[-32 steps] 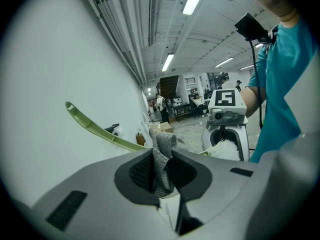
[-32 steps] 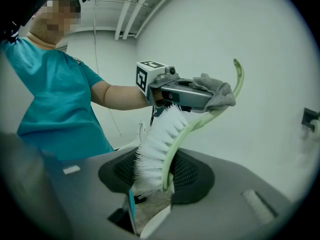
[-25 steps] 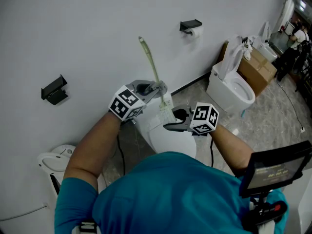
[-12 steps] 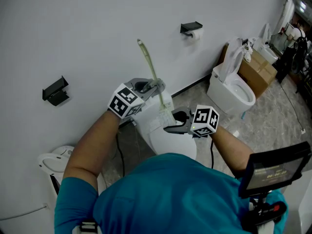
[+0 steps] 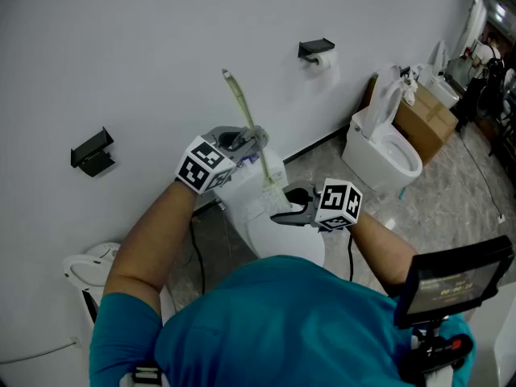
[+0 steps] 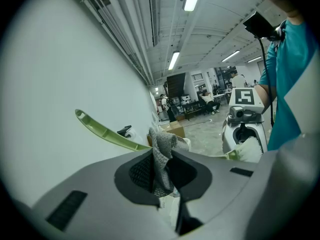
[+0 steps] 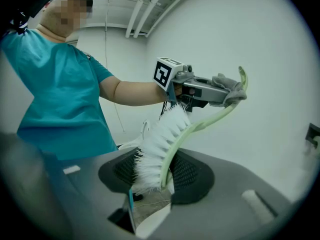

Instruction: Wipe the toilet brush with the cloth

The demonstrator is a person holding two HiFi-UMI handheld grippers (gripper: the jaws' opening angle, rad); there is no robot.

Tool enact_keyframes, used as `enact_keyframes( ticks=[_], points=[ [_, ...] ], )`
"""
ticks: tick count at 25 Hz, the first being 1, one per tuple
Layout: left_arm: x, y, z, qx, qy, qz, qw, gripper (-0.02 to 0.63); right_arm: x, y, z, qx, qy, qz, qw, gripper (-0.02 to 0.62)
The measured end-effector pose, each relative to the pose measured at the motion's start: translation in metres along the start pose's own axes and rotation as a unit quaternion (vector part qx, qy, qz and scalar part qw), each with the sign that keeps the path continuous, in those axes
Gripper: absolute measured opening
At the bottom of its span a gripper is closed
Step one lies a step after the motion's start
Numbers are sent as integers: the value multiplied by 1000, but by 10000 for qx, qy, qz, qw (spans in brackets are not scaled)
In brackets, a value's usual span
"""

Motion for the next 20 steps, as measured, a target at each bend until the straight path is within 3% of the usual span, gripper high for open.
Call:
enact_keyframes(
  ticks=[20],
  points=[
    [-30, 14, 14, 48, 515, -164, 9985, 49, -11, 5, -1, -37, 174, 425, 9989, 167]
  ],
)
Point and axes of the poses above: the fingertips, and each gripper's own axes: z backward along the fingers, x to its right, y out of its top, the point moved 6 cm from there along z, backward along the fingers, and after that the axes turned 12 degrees about z, right-handed, at the moved point
